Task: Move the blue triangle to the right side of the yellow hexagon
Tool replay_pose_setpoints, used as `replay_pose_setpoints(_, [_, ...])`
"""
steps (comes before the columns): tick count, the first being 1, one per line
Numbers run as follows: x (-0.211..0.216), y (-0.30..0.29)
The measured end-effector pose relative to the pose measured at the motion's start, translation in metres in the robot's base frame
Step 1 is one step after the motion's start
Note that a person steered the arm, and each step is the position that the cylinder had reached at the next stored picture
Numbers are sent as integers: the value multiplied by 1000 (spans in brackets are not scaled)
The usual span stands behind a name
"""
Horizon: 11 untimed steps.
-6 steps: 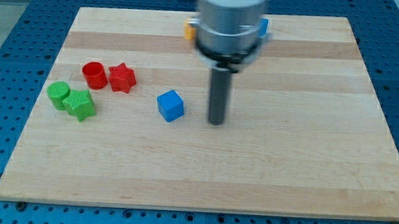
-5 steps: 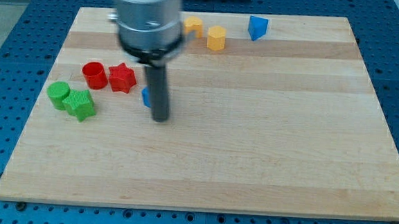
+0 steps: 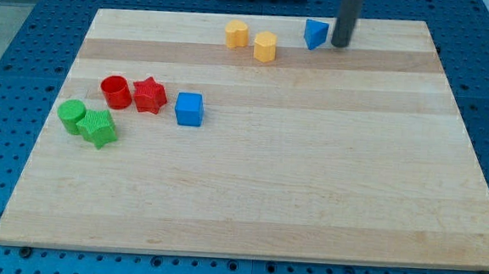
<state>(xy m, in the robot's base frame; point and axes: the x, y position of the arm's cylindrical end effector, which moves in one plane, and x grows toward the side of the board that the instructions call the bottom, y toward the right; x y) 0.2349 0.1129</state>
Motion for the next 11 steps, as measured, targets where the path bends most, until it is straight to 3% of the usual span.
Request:
replay_pose_setpoints(1, [-6, -42])
replay_pose_setpoints(3, [-41, -60])
replay_pose_setpoints(4, [-17, -98])
replay_pose_setpoints(5, [6, -59])
replay_pose_setpoints(7, [70, -42])
replay_pose_setpoints(9, [6, -34])
replay_pose_setpoints(11, [-1, -53])
